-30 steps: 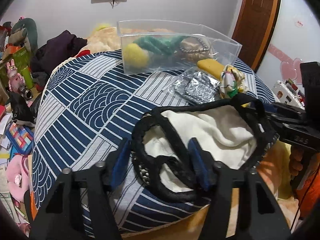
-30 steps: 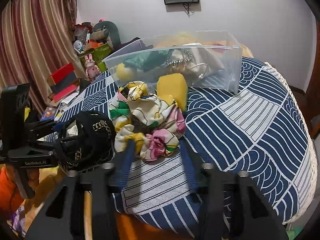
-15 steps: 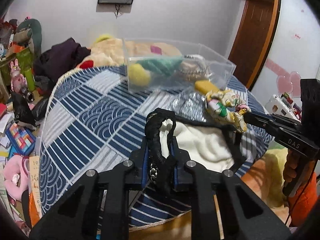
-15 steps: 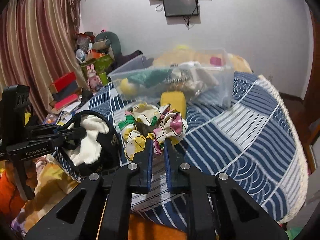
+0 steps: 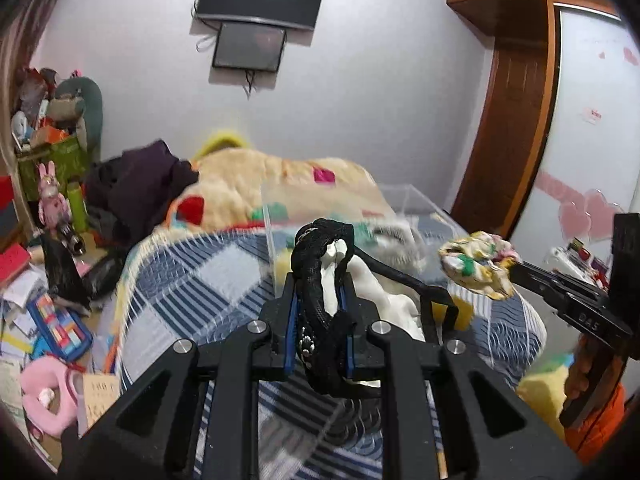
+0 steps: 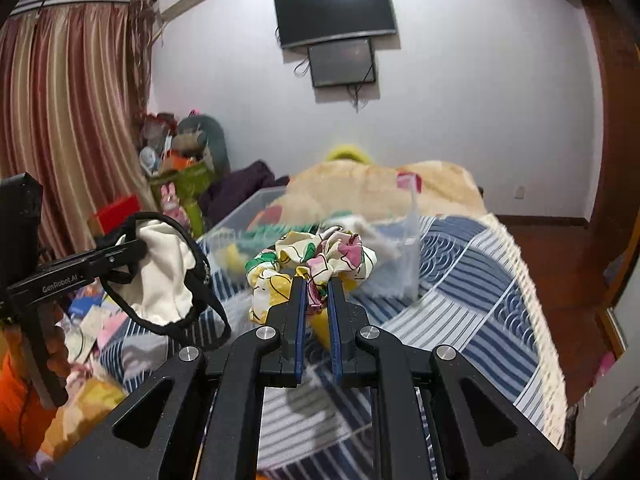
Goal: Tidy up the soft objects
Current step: 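Lower bag and scrunchie into the clear box and release both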
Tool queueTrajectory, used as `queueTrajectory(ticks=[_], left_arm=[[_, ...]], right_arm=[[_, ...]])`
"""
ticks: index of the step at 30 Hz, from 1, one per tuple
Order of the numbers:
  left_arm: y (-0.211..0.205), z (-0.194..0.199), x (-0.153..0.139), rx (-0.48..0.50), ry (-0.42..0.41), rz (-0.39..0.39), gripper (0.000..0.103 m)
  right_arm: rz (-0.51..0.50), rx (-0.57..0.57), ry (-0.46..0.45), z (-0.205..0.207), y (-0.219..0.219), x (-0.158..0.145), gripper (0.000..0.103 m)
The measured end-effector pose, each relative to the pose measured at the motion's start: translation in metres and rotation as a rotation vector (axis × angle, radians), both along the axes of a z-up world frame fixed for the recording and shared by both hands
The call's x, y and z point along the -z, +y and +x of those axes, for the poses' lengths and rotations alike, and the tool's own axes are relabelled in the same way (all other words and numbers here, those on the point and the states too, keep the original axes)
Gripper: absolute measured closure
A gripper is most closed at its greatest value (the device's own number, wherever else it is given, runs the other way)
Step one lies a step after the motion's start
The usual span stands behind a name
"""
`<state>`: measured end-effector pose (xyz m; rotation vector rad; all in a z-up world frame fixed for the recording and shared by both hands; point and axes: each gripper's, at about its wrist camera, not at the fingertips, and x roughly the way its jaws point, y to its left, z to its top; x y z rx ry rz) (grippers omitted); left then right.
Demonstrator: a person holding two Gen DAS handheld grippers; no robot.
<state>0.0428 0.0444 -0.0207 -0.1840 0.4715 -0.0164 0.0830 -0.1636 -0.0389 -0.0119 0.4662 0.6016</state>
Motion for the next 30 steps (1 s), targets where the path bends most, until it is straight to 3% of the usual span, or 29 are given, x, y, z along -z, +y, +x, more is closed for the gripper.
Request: queueTrajectory(ticks=[10,17,23,30], left_arm=[[0.003,0.036,-0.032,-0.068,-0.089,0.025,0.085],[0.007,0.060,-0.041,-0.111,-0.116,0.020,0.085],[0.011,0.096,-0.033,-0.133,-0.076,0.012,0.085],[0.005,0.132,-0.003,-0.114,0.012,-0.030,0.085]], right_arm=[[0.023,0.065,-0.101,0.021,-0.001,-0.033,0.094],[0.013,0.087,-0.114,0.041,0.009,-0.037,0.094],[-0.017,0.091,-0.104,0.057,0.020,-0.036,0.094],[-0.087,0.089,-0.055,0.080,0.033,-0.022,0.094]])
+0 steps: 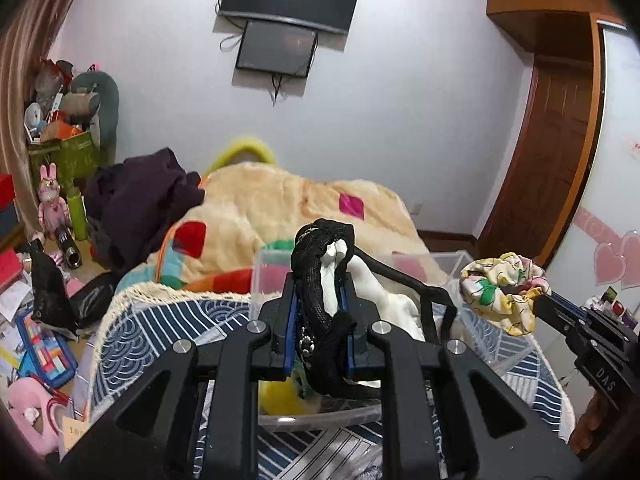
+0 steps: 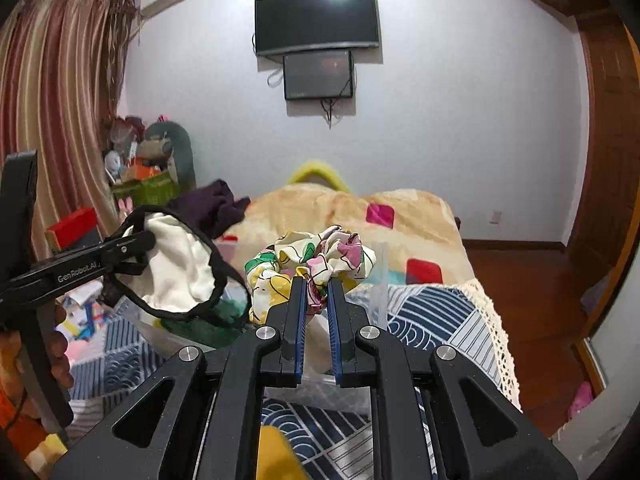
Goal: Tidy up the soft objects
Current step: 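Lower bag and scrunchie into the clear box and release both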
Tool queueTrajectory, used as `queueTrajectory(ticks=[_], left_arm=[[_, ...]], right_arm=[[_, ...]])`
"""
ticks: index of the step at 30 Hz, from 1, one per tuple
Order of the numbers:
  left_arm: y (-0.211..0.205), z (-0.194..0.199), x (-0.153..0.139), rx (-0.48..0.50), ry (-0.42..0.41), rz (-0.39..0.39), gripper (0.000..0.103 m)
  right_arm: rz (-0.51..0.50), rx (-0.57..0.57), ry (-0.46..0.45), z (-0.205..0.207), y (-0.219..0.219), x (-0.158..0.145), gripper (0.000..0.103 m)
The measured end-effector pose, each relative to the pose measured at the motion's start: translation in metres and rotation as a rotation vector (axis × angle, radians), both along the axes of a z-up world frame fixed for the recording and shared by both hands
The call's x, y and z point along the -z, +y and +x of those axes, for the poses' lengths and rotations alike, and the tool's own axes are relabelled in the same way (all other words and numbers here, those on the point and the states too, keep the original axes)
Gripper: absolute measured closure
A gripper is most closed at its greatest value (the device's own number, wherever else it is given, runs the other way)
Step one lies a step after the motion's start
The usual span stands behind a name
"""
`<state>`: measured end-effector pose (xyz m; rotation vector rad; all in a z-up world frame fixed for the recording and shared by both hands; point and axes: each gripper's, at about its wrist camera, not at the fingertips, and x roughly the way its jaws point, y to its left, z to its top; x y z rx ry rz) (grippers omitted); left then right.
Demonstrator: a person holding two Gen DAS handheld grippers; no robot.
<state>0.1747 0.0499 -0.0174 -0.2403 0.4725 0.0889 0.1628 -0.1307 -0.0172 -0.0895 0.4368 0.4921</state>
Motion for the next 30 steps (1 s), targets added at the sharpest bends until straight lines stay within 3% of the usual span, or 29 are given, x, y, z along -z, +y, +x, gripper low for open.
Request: queueTrajectory(ticks=[6,12,15,17,19,26,30], left_arm=[[-0.009,0.025,0.025,0.044,0.086,0.016,0.085],[-0.025,0.034,0.033,0.080,0.145,0.119,0.083],[-0.029,0.033,0.032,0.089,0.150,0.157,0.075],[-0.031,0.030,0.031,0.103,0.159,0.162,0.063],[-0.031,0.027,0.029,0.108,0.155,0.154,0.043],[-0.038,0.003,0.015,0.148,0.127,0.159,0.036],[-0.045,-0.019,0.006,0.167,0.099,0.183,0.027]], right_arm=[[-0.062,-0.007,0.064,0.012,0.008,0.019,0.094],[-0.076,-0.029,0.101,0.018,0.011,0.026,0.093],[-0.094,-0.039,0.115,0.018,0.012,0.026,0.093],[-0.106,-0.040,0.118,0.018,0.012,0.027,0.091],[-0.107,-0.062,0.132,0.015,0.011,0.025,0.088],[-0.071,-0.083,0.126,0.000,0.000,0.018,0.079],[-0.048,-0.078,0.095,-0.015,-0.011,0.011,0.060]])
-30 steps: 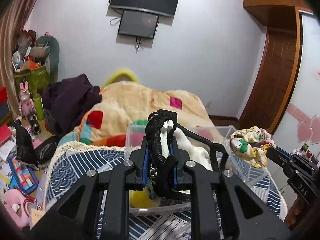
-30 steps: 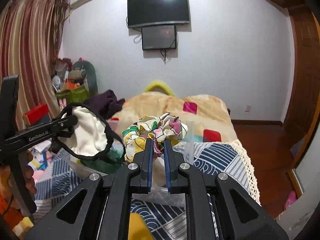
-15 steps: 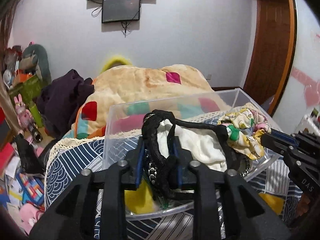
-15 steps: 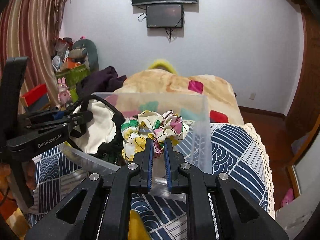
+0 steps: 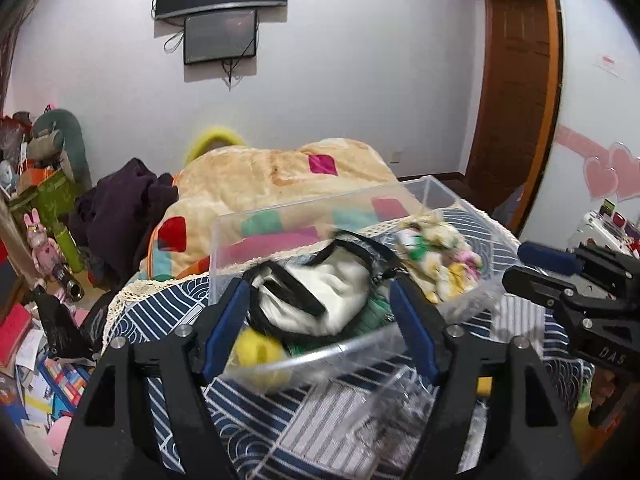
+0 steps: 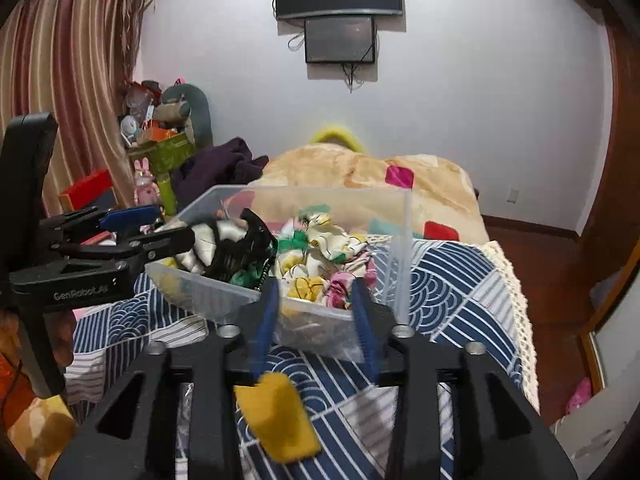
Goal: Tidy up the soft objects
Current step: 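Lower bag and scrunchie into the clear box and release both, then grasp the bagged grey knit item with left tool while right tool grasps yellow sponge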
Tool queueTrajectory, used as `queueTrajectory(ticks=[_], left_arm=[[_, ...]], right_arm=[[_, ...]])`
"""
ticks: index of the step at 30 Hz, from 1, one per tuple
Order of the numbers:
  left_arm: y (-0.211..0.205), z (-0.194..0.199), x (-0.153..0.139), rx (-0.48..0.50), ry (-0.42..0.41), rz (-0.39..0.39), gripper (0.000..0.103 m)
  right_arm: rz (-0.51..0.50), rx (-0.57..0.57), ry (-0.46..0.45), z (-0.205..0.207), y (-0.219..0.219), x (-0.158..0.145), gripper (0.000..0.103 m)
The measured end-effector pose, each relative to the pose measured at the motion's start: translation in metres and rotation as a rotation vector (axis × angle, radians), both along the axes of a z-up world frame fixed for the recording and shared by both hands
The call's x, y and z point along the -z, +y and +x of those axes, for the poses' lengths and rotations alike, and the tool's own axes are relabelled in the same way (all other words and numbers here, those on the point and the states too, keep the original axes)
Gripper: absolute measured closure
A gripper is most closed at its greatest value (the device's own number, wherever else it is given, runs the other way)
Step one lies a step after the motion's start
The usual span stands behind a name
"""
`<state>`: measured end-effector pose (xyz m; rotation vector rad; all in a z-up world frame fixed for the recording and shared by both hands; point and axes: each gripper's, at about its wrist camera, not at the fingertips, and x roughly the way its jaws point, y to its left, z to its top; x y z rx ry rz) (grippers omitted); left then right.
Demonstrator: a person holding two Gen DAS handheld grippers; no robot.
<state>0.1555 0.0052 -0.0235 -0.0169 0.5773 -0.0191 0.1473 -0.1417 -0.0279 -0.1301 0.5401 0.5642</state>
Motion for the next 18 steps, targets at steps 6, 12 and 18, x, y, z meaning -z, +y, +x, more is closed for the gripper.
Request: queueTrajectory(ticks=[6,12,18], left_arm=[[-0.009,-0.027,0.001,0.050,-0.002,-0.041,0.003],[-0.023,-0.036,0.026,0.088,0.086,-0.060,0.002],[-0.037,-0.037,0.061,0.130,0.192,-0.065,0.002]], right_arm=[[0.002,0.007,-0.024,-0.018,-0.007,-0.001,0.042],[-0.048,-0.011,-0.009,-0.030,-0.010,0.018,0.041],[-0.090,-0.036,0.046,-0.036,-0.009,0.048,0.041]])
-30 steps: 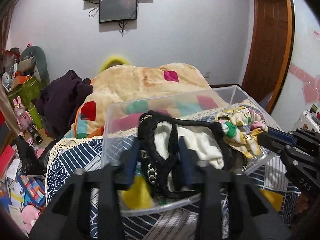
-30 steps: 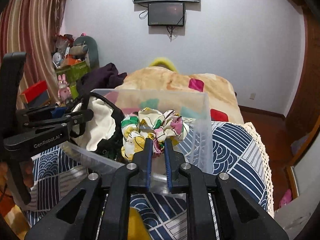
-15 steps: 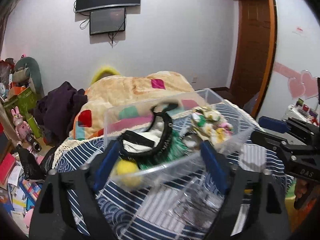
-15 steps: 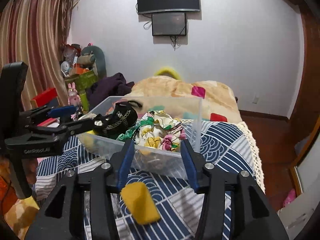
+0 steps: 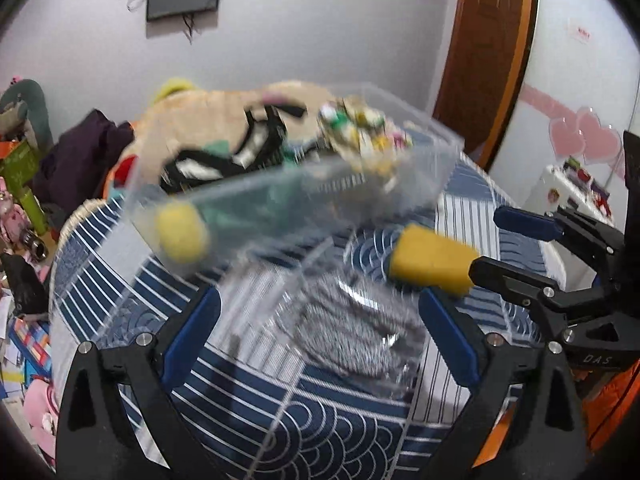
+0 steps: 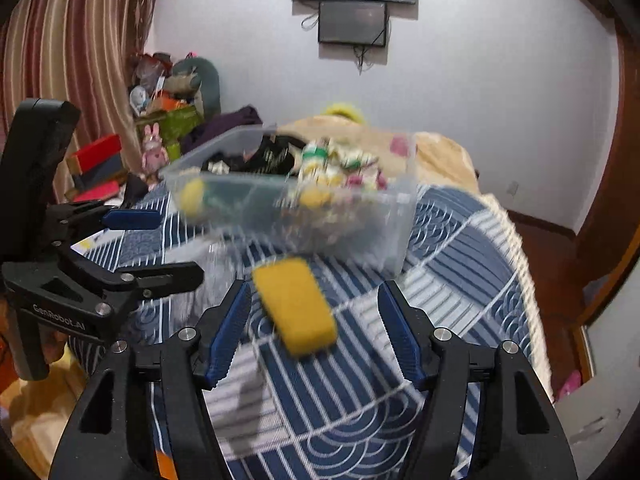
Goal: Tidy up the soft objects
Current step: 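Grasp the bagged grey knit item with left tool while right tool grasps yellow sponge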
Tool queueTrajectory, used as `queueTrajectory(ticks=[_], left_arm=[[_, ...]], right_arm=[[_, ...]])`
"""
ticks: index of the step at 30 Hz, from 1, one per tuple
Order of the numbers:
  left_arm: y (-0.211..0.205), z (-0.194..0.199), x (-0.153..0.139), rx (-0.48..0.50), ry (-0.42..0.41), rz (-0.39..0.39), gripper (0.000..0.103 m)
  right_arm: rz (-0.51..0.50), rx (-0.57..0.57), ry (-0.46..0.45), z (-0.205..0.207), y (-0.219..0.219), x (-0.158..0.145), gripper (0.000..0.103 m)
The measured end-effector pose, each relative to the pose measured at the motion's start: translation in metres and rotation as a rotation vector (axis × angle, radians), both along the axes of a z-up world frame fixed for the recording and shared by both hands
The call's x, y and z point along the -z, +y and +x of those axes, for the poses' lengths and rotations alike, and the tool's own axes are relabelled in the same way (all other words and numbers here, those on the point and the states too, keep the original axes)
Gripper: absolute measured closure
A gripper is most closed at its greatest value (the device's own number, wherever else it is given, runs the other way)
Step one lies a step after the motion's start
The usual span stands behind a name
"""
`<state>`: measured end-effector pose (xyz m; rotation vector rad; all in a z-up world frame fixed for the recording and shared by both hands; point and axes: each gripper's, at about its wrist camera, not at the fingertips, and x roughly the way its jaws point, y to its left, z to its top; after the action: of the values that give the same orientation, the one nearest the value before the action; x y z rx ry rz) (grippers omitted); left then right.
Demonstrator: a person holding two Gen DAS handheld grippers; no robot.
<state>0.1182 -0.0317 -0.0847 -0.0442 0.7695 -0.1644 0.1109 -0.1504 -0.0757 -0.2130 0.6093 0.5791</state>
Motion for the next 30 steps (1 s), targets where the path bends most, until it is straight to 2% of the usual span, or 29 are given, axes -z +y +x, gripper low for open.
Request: queueTrajectory(ticks=[4,6,9,10,12,14,15,16,18,22,30], left_arm=[[-0.002,0.006,0.016,0.000,0.044,-0.027,0.002],[-0.004,0.006,0.022,0.006,0.045,-0.061,0.003],[-0.005,0.008,0.028,0.038,0.055,-0.095,0.021],[-0.006,0.007,0.029,0.039,0.044,-0.092,0.025],[-0.007,0.005,0.028,0.046,0.030,-0.085,0.034],[-0.011,0.002,0.027,0.056,0.016,-0.073,0.045],[-0.012,0.001,0.027,0.064,0.013,-0.074,0.058],[-0.013,0.000,0.026,0.073,0.012,-0.076,0.064],[-0.014,-0.002,0.026,0.070,0.005,-0.076,0.071],[-0.010,-0.010,0.022,0.049,-0.016,-0.070,0.077],[0.000,-0.026,-0.004,0.006,-0.108,-0.052,0.079]], right_arm=[[0.000,-0.003,0.041,0.007,-0.001,0.013,0.041],[0.017,0.006,0.054,0.009,-0.003,0.017,0.048],[0.030,0.002,0.078,0.014,-0.006,0.021,0.058],[0.033,-0.002,0.084,0.013,-0.005,0.022,0.059],[0.046,-0.014,0.095,0.013,-0.004,0.024,0.070],[0.052,-0.022,0.094,0.010,-0.002,0.025,0.072],[0.050,-0.020,0.087,0.009,-0.001,0.025,0.073],[0.049,-0.021,0.083,0.007,-0.001,0.025,0.074],[0.053,-0.019,0.080,0.006,0.000,0.024,0.076],[0.076,-0.016,0.074,0.003,-0.003,0.020,0.077],[0.115,-0.015,0.010,-0.005,-0.011,-0.004,0.077]])
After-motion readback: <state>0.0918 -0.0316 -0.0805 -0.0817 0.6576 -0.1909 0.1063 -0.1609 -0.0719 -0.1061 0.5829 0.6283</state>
